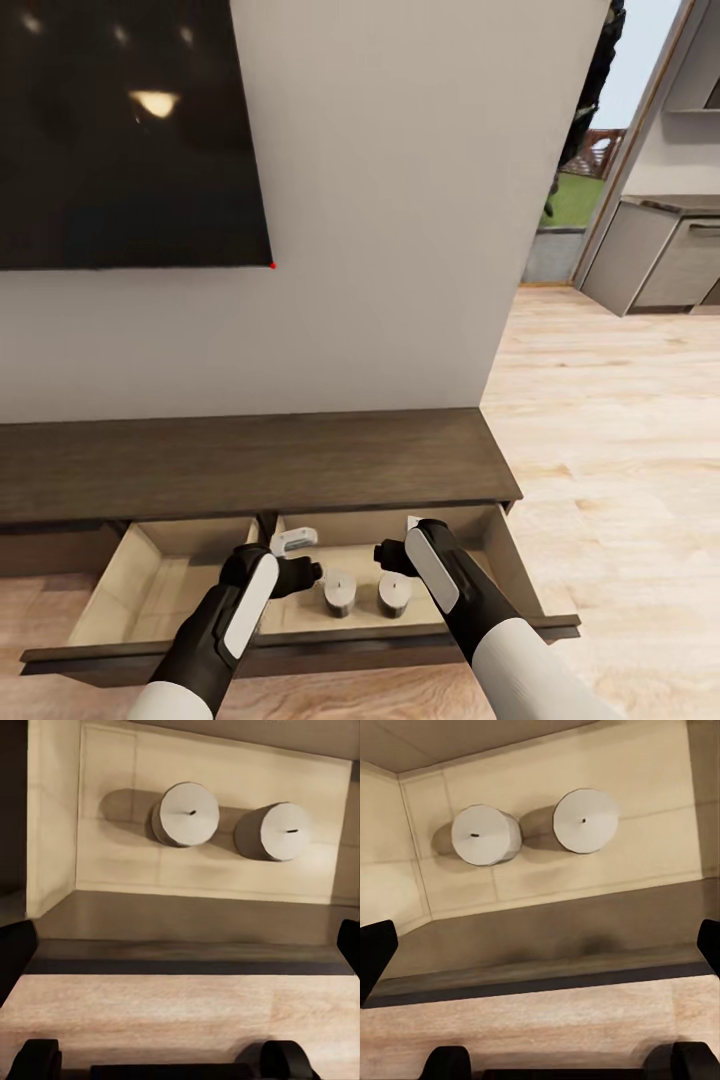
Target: Place each of the two pumpkins and all three candles from the living room inside a cabinet in the living room (use any cabinet), then make sure every cabinet is closed, and position the cauldron so it is next to a table in the living room.
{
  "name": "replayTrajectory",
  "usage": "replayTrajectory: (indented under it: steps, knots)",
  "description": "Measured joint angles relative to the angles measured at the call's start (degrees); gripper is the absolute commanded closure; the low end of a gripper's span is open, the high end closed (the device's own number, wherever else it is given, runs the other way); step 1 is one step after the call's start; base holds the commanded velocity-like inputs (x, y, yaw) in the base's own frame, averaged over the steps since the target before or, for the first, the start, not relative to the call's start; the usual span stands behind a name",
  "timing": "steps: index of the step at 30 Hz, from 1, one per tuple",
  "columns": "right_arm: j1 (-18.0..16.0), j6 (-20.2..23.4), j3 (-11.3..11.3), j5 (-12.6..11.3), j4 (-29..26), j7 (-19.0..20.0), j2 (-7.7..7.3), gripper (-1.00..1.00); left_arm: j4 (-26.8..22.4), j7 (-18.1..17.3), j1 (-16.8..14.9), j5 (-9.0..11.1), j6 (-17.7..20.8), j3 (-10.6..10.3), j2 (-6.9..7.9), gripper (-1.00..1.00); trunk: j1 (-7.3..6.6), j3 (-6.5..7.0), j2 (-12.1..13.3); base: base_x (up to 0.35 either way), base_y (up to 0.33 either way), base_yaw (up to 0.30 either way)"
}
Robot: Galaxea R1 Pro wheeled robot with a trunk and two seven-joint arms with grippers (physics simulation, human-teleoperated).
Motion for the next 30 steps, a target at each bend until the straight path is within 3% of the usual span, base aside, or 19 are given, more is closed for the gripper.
replayTrajectory:
  steps: [30]
  knots:
    - [0.08,-0.19,-0.25,0.00,-0.02,0.17,0.00,-1.00,-1.42,0.00,0.00,-0.03,0.79,-0.01,0.26,-1.00,-6.59,5.39,12.03,-0.032,0.000,0.000]
